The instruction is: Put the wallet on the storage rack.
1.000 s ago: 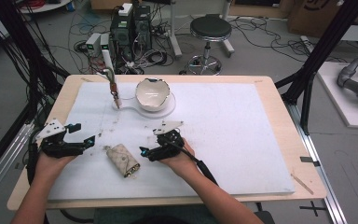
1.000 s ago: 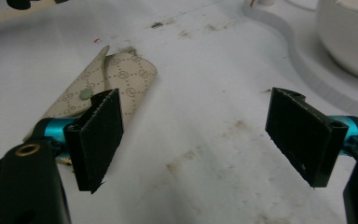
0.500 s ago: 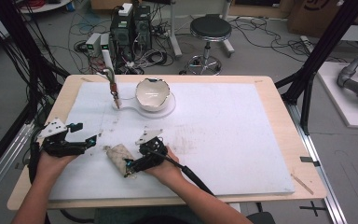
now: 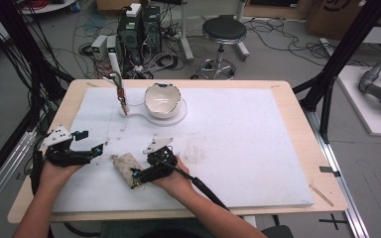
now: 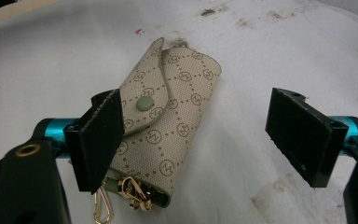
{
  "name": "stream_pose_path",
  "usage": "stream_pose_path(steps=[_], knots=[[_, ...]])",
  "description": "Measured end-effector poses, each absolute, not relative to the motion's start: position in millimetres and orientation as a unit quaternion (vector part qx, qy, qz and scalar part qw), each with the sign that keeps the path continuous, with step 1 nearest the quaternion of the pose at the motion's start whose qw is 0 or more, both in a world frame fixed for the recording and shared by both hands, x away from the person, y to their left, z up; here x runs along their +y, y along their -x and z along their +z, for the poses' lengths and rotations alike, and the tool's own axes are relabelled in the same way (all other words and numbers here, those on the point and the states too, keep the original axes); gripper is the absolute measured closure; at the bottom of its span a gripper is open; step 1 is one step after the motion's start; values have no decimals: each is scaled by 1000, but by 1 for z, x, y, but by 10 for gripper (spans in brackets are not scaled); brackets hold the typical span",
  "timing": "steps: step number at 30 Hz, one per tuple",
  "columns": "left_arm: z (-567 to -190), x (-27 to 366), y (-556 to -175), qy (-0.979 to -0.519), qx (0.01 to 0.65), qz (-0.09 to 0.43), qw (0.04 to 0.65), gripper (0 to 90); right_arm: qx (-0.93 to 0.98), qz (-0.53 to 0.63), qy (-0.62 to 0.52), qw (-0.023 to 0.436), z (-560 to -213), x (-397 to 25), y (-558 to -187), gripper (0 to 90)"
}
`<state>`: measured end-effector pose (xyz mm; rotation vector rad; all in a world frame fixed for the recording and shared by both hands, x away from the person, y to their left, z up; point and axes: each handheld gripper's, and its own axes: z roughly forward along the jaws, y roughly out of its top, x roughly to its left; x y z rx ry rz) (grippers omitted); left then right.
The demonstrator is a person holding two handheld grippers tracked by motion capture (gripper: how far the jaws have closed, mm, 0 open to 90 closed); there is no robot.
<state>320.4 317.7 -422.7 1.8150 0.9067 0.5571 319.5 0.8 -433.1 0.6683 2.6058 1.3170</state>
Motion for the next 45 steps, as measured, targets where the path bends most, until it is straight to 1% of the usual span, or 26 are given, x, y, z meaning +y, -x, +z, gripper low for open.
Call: stream_pose_path(steps=[12,19,21,24,28,32,34,36,39,40,45], knots=[[-422,318,-320,-749,374,231,496,182,871,435,-217,68,-436,19,-311,195],[-421,319,-320,-748,373,232,498,182,884,409,-213,78,-449,35,-302,194],[-421,319,-320,-747,375,232,498,182,891,394,-206,96,-451,40,-298,183],[-422,320,-320,-746,376,231,498,182,892,389,-207,98,-451,40,-297,183],[-421,320,-320,-746,376,231,499,182,895,376,-226,84,-452,39,-298,183],[-422,319,-320,-747,375,231,497,182,901,360,-222,92,-453,42,-295,183],[-422,318,-320,-748,374,231,497,182,904,358,-209,106,-454,43,-294,195],[-421,318,-320,-748,374,231,497,182,904,359,-212,98,-453,43,-293,226],[-421,319,-320,-748,374,231,497,182,905,363,-202,91,-453,41,-292,312],[-421,319,-320,-747,375,231,498,182,905,366,-198,94,-453,41,-292,323],[-422,319,-320,-747,375,232,497,182,901,372,-210,76,-452,37,-296,376]])
